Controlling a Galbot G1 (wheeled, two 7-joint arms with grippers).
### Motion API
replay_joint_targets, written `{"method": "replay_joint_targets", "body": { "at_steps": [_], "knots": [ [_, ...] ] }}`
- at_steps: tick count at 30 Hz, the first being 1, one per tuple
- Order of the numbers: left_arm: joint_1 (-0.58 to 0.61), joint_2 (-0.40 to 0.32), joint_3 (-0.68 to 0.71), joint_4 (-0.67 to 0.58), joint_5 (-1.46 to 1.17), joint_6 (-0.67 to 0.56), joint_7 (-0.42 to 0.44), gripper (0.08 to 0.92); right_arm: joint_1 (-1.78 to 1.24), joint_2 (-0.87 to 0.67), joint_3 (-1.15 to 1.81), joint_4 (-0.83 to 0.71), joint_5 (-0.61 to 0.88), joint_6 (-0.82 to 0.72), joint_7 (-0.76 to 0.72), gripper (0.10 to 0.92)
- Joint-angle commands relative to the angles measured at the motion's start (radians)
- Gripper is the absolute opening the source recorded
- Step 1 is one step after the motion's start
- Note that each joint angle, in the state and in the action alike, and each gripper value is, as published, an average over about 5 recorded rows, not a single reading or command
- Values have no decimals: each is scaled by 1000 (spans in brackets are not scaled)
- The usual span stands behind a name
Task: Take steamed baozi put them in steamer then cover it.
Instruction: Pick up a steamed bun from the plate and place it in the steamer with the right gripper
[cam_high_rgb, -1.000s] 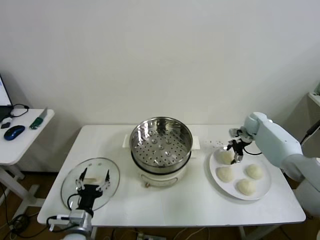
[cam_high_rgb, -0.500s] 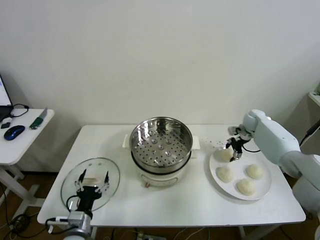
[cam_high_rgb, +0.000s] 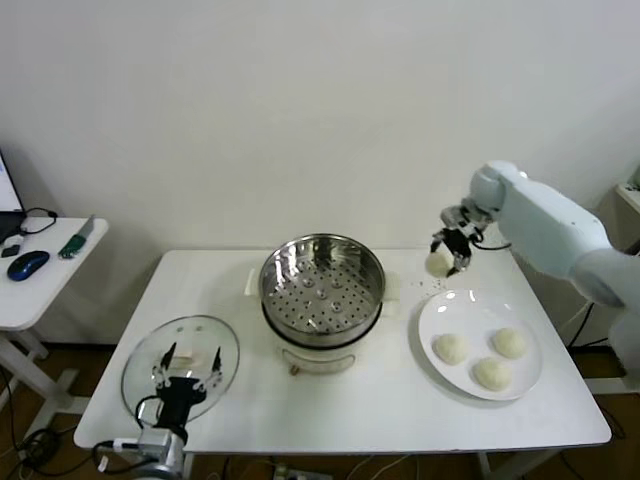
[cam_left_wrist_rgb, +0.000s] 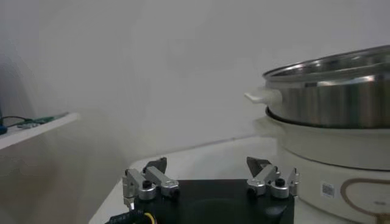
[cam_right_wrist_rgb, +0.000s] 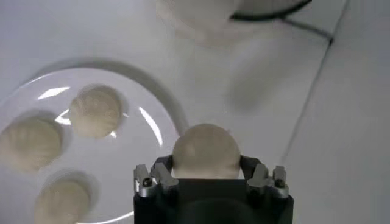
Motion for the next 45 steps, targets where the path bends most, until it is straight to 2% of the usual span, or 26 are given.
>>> {"method": "replay_joint_targets", "body": {
  "at_steps": [1, 4, 10, 16, 25, 38, 45],
  "knots": [
    [10, 6, 5, -6, 1, 4, 1, 823, 219, 149, -164, 138, 51, 157, -22, 726],
    [16, 9, 5, -8, 0, 3, 2, 823, 209, 201, -160, 160, 4, 196, -13, 729],
    [30, 23, 5, -17, -5, 2, 1, 823, 120, 290, -100, 173, -192, 271, 24, 729],
    [40, 35, 4, -31, -9, 4, 1, 823, 11, 379, -32, 100, -382, 347, 70, 729],
    [51, 37, 6, -34, -12, 4, 1, 823, -85, 444, 3, 7, -576, 420, 142, 733],
    [57, 33, 11, -29, -11, 4, 1, 823, -147, 484, 19, -117, -607, 426, 163, 740],
    [57, 20, 16, -46, -12, 16, -1, 823, -151, 493, 32, -132, -595, 425, 156, 812]
  ]
}}
